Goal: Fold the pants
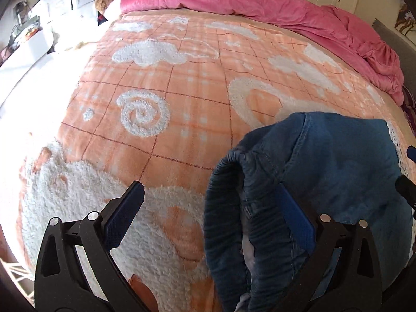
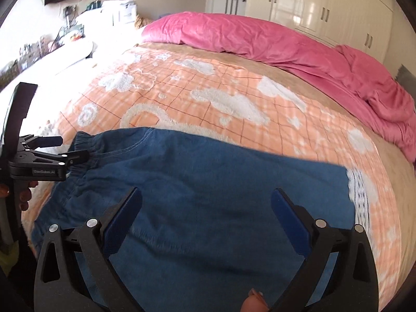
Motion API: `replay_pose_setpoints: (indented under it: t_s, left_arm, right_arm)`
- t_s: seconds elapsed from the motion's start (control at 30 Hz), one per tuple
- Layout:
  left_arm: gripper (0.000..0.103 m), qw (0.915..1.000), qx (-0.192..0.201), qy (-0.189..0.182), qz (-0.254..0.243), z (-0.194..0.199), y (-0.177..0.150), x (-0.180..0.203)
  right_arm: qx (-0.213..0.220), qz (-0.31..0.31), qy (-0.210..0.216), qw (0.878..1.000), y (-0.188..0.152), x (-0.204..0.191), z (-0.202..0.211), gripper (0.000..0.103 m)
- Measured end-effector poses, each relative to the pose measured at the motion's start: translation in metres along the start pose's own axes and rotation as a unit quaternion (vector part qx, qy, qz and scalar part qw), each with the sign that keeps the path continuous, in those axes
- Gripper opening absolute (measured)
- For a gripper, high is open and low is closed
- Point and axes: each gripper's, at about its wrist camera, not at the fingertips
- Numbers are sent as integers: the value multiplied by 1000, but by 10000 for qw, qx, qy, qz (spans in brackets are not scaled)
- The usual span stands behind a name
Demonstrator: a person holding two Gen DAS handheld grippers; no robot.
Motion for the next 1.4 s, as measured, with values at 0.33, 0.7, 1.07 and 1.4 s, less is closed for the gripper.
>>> replay_pose_setpoints:
  t_s: [0.33,0.7,1.07,1.4]
  left_arm:
    - [27,9959,302,-742,-425,-18,9,16]
    - [21,9910,1021,-591,-629,4,7,13]
    - [21,9836,1509,-328,-933,23,-6,21]
    - [21,9715,2040,-473,-1113,74,-33,29]
  right_arm:
    - [-572,616,70,9964,46,7,-79,99]
    - [-843,1906,688,9756,71,-14,-128,77]
    - [-397,1906,1275,9725,52,-26,-90,8]
    - [702,1108,1305,9827,2,-19,28,8]
Point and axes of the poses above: each gripper's, at about its wrist camera, not at the fingertips, and z roughly against the way its jaws point, x to its right, y to its top, and after that the axes turned 3 degrees about y, right-handed
